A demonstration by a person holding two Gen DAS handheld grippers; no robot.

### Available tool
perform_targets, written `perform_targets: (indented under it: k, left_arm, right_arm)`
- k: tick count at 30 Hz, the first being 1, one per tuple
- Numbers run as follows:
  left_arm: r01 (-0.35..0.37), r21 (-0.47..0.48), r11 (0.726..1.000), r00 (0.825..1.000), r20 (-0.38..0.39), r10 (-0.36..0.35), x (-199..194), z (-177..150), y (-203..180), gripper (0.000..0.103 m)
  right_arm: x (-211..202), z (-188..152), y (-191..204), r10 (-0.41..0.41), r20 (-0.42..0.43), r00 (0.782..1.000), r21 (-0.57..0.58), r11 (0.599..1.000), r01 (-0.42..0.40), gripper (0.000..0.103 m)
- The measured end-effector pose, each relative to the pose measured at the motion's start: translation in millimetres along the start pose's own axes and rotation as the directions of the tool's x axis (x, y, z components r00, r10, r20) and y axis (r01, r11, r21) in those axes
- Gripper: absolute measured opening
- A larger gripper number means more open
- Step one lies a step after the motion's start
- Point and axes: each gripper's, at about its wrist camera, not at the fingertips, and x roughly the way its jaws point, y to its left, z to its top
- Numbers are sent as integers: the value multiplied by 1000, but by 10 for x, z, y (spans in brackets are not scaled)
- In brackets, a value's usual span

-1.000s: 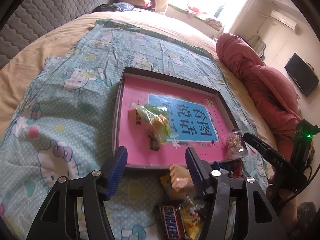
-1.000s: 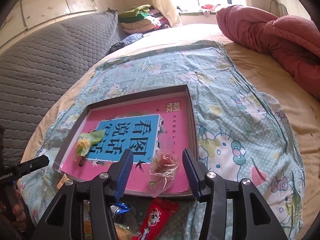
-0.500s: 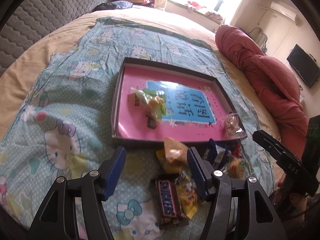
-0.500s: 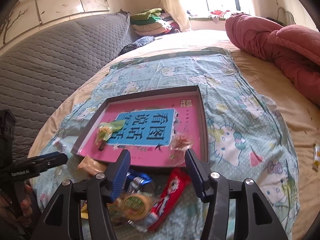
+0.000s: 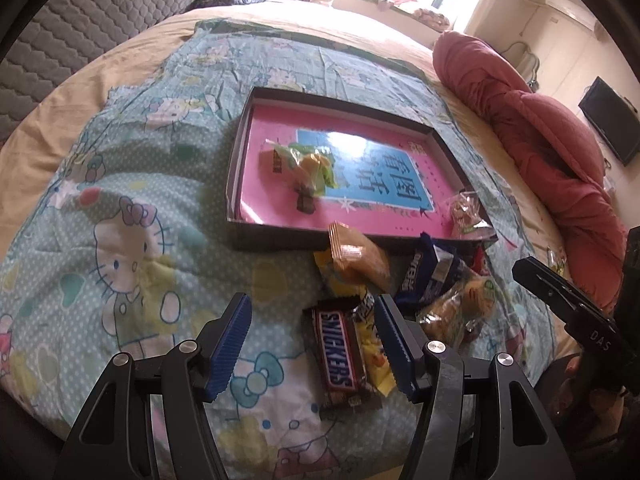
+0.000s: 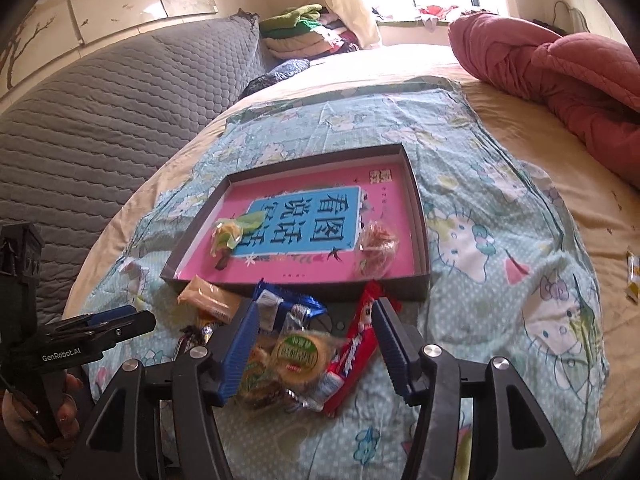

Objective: Organize snacks
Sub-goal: 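Move left tool to the Snickers bar while right tool moves to the cookie pack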

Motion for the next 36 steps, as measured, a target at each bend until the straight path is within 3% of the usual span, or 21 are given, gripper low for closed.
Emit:
perform_targets:
  k: [22,36]
  left_arm:
    - [-32,26,999,994,-103,34,214,-202,-69,66]
    - [-7,-6,1000,992,-125,6,350,-245,-28,65]
  right_arm:
    - [116,-222,147,0,-99,995,-23,1000,-2,58]
    - [257,-228,90,13,-118,993,18,1000,-11,58]
